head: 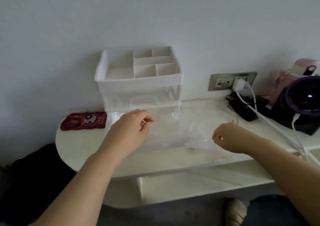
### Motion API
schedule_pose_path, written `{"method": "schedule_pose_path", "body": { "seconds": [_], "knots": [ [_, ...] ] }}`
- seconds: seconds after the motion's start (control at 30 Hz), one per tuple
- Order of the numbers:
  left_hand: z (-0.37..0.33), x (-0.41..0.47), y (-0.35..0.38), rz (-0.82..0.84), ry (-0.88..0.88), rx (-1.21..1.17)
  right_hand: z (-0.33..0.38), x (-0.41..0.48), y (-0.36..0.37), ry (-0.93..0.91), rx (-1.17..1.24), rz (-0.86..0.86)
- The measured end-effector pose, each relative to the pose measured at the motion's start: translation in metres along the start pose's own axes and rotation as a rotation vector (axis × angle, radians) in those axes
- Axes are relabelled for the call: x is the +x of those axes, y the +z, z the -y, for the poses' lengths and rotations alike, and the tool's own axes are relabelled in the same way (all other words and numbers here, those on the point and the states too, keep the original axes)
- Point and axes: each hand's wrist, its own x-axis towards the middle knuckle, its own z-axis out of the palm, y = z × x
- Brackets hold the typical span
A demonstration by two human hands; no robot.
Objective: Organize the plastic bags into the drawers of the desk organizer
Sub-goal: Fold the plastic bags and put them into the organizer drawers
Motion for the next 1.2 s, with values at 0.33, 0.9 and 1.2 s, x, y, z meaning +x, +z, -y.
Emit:
{"method": "schedule_pose_path", "body": {
  "seconds": [0.33,0.9,1.2],
  "knots": [
    [-0.006,0.007,0.014,0.037,-0.001,-0.019,-0.008,0.027,0.035,-0.037,-0.04,-0.02],
    [-0.005,0.003,0.008,0.021,-0.004,-0.051,-0.007,0.0,0.011,0.04,0.201,-0.269],
    [-0.038,-0.002,0.0,-0.073,0.018,-0.374,0.032,-0.041,-0.035,0.065,1.604,-0.315]
  ]
}}
